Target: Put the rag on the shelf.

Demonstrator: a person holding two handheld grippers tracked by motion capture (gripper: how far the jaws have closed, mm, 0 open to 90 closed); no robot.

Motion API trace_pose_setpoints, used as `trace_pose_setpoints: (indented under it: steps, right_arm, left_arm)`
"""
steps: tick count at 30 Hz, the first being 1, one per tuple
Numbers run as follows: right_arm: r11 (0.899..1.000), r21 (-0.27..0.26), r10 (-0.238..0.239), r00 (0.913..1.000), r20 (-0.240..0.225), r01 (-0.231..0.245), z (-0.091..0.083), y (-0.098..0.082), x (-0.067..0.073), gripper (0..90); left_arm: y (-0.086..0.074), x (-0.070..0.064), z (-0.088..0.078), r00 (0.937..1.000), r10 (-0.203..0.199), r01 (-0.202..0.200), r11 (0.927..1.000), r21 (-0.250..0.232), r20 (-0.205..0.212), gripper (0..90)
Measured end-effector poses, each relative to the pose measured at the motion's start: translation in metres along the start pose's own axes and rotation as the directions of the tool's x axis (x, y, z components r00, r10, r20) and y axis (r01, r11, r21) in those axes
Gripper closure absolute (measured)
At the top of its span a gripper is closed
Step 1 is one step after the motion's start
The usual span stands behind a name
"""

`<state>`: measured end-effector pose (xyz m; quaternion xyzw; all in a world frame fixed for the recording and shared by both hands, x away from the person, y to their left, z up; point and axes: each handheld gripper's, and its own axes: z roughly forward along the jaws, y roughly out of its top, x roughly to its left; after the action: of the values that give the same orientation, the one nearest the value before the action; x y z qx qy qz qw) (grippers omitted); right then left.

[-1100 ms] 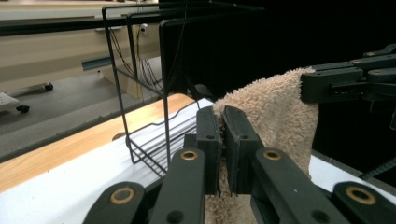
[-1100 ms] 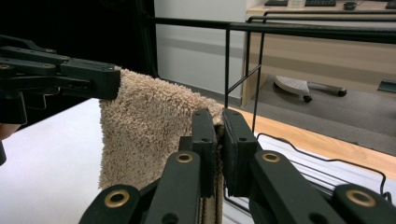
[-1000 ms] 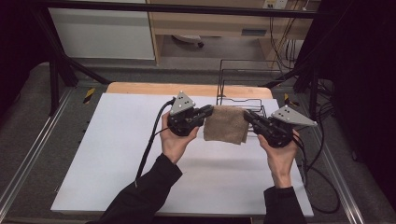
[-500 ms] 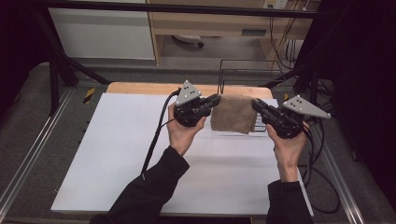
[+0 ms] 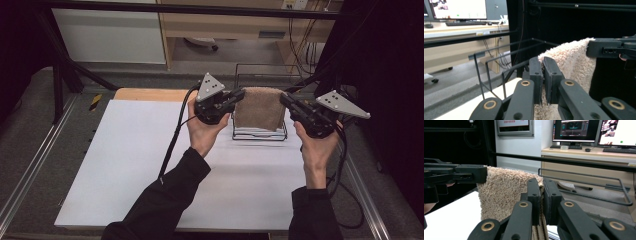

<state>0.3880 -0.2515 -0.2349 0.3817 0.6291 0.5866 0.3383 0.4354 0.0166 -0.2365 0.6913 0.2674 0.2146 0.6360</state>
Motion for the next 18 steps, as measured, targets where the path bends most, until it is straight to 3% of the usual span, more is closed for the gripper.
trace_pose_setpoints:
  steps: [18]
  right_arm:
    - [0.998, -0.054, -0.014, 0.9984, 0.054, 0.017, 0.003, 0.038, -0.016, 84.9]
  left_arm:
    - [0.038, 0.0, 0.022, 0.9998, 0.016, -0.017, 0.9985, -0.051, -0.006, 85.5]
